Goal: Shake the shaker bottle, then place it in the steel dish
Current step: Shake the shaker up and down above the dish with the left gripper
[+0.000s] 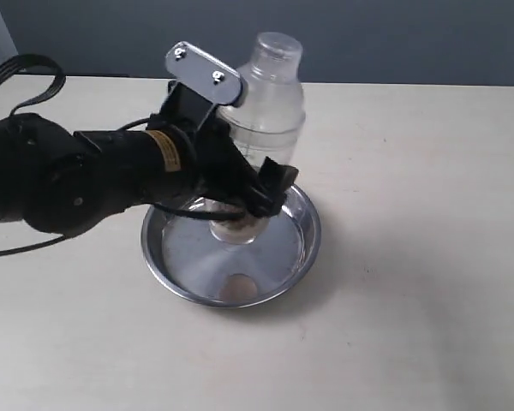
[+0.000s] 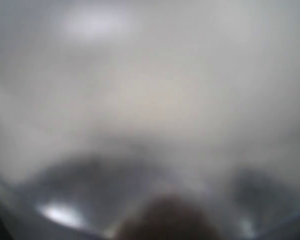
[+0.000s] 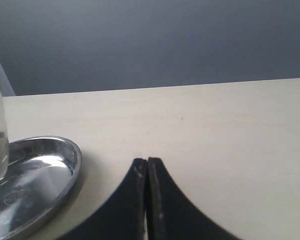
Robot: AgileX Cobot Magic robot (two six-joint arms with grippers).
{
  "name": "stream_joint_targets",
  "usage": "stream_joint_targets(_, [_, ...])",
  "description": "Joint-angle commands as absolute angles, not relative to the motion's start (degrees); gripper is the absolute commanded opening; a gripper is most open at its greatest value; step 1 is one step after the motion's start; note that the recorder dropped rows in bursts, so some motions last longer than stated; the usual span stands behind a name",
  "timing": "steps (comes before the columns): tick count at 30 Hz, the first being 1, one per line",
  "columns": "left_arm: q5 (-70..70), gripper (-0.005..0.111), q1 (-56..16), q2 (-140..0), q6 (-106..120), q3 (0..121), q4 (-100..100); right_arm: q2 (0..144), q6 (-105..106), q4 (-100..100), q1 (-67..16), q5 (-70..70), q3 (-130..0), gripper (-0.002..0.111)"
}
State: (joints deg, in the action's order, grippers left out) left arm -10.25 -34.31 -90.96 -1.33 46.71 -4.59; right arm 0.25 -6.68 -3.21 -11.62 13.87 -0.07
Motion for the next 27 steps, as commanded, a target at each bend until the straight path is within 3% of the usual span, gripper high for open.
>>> stream_joint_targets(1, [-12.0, 0.0, -34.2, -93.4, 0.0, 47.0, -1.0, 0.0, -6.7, -3.2, -11.4, 13.1, 0.0, -0.001])
stream_joint_targets(3, [-10.9, 0.0, -34.3, -93.3, 0.0, 46.8, 3.6, 0.0, -6.7, -3.2, -11.4, 13.1, 0.0, -0.001])
stream_joint_targets(6, [-18.0, 0.0, -28.2, -95.1, 0.0, 45.8, -26.1, 0.0, -6.7, -3.2, -11.4, 13.1, 0.0, -0.001])
stream_joint_targets(7, [-17.4, 0.0, -28.5, -95.1, 0.4, 46.0, -26.0, 0.0, -6.7, -3.2, -11.4, 13.1, 0.0, -0.001])
stream_joint_targets(9, [-10.1, 0.0, -32.6, -93.8, 1.9, 47.2, -0.5, 0.0, -6.7, -3.2, -11.4, 13.1, 0.0, -0.001])
stream_joint_targets(11, [-8.1, 0.0, -34.5, -92.8, -0.7, 47.1, 11.9, 0.0, -6.7, -3.2, -11.4, 13.1, 0.0, -0.001])
stream_joint_targets(15, [-17.6, 0.0, -27.3, -94.4, -7.3, 47.0, -17.4, 0.0, -6.7, -3.2, -11.4, 13.3, 0.0, -0.001])
stream_joint_targets(18, [-10.1, 0.0, -33.0, -92.5, -7.2, 47.8, 13.7, 0.0, -6.7, -3.2, -11.4, 13.1, 0.0, -0.001])
stream_joint_targets(19, [-10.5, 0.0, -32.8, -92.4, -7.9, 47.4, 13.3, 0.0, -6.7, -3.2, -11.4, 13.1, 0.0, -0.001])
stream_joint_targets(21, [-15.6, 0.0, -27.6, -94.2, -8.8, 47.0, -13.4, 0.0, -6.7, -3.2, -11.4, 13.1, 0.0, -0.001])
stream_joint_targets(22, [-14.3, 0.0, -28.8, -94.1, -7.6, 47.0, -6.2, 0.0, -6.7, -3.2, -11.4, 13.1, 0.0, -0.001])
stream_joint_targets(23, [-8.8, 0.0, -32.7, -92.9, -6.6, 47.0, 13.8, 0.0, -6.7, -3.2, -11.4, 13.1, 0.0, -0.001])
stream_joint_targets(27, [-13.0, 0.0, -28.5, -95.7, -11.5, 47.0, 2.1, 0.0, -6.7, -3.2, -11.4, 13.1, 0.0, -0.001])
